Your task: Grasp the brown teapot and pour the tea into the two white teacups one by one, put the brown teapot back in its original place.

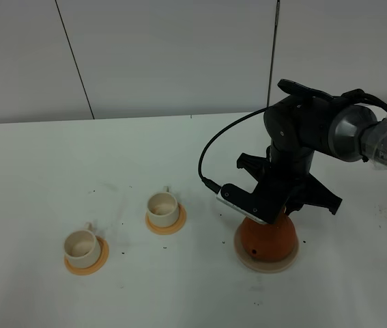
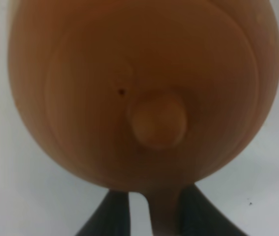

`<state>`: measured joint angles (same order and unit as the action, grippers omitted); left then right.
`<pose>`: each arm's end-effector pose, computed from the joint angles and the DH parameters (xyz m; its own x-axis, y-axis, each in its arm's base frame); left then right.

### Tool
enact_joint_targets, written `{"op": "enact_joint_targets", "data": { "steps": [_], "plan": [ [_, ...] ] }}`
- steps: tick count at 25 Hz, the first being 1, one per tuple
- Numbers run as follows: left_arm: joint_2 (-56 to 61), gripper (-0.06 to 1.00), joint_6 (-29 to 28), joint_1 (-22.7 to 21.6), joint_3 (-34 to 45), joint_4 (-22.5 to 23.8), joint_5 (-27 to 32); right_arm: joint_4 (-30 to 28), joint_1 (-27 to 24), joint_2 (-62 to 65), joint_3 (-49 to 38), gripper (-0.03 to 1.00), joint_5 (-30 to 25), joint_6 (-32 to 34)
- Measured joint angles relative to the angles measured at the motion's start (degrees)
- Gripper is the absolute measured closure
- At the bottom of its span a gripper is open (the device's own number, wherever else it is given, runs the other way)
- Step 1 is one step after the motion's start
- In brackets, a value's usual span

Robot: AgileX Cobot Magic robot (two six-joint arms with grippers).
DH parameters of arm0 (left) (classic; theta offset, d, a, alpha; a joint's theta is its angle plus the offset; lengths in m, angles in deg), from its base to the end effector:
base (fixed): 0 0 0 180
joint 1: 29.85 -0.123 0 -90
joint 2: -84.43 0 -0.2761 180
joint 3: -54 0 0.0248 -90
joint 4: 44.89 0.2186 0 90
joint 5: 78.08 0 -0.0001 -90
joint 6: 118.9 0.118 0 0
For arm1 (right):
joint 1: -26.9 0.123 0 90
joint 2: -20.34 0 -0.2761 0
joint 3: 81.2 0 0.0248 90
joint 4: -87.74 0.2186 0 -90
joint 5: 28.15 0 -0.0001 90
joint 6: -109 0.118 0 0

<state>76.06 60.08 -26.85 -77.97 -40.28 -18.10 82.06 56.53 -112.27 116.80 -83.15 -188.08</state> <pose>0.0011 0.0082 0.2526 -0.4426 0.0457 -0.8956 -0.0001 0.9987 0.0510 0.3675 0.1980 0.1421 0.8459 -0.5084 0.1611 -0.4951 -0.8609 -0.1173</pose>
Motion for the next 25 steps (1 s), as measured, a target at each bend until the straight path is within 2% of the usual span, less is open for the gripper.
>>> {"op": "enact_joint_targets", "data": {
  "steps": [5, 17, 25],
  "plan": [
    [0.0, 0.84, 0.0, 0.0, 0.0, 0.0, 0.0, 0.06, 0.0, 0.0, 0.0, 0.87, 0.0, 0.05],
    [0.0, 0.84, 0.0, 0.0, 0.0, 0.0, 0.0, 0.7, 0.0, 0.0, 0.05, 0.87, -0.38, 0.11],
    [0.0, 0.84, 0.0, 0.0, 0.0, 0.0, 0.0, 3.9, 0.0, 0.0, 0.05, 0.87, -3.39, 0.69]
  ]
}}
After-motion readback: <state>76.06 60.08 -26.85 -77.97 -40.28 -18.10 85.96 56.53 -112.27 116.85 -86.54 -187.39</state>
